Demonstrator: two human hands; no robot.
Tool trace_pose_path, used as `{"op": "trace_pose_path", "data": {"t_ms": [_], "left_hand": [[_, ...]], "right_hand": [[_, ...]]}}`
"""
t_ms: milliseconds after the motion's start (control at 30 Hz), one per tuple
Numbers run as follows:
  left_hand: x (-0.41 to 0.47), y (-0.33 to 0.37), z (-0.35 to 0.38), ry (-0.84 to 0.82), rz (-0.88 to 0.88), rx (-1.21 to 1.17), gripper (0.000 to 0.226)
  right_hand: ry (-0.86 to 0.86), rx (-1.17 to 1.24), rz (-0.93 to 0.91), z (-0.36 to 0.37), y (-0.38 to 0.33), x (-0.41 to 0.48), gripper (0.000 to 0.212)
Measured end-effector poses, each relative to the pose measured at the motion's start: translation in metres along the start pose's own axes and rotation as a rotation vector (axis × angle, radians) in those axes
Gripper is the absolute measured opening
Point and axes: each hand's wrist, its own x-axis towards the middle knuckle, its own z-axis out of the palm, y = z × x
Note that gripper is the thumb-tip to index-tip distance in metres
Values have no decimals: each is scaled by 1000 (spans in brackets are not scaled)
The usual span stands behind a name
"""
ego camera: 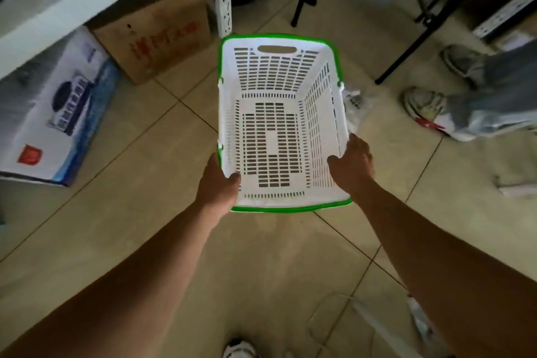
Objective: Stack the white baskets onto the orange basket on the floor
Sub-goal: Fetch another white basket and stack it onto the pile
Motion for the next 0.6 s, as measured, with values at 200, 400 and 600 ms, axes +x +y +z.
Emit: {"op": "trace_pose_path", "data": {"t_ms": [200,400,600], "left_hand": [[7,-9,-1,161,-133,-60,43],[-45,-45,-43,392,-179,-76,40],[-154,-106,-116,512,-282,-102,34]], "right_hand": [[71,26,57,20,11,-4,67],[193,52,-4,30,4,-75,32],[30,104,-115,24,-21,-196,19]]}}
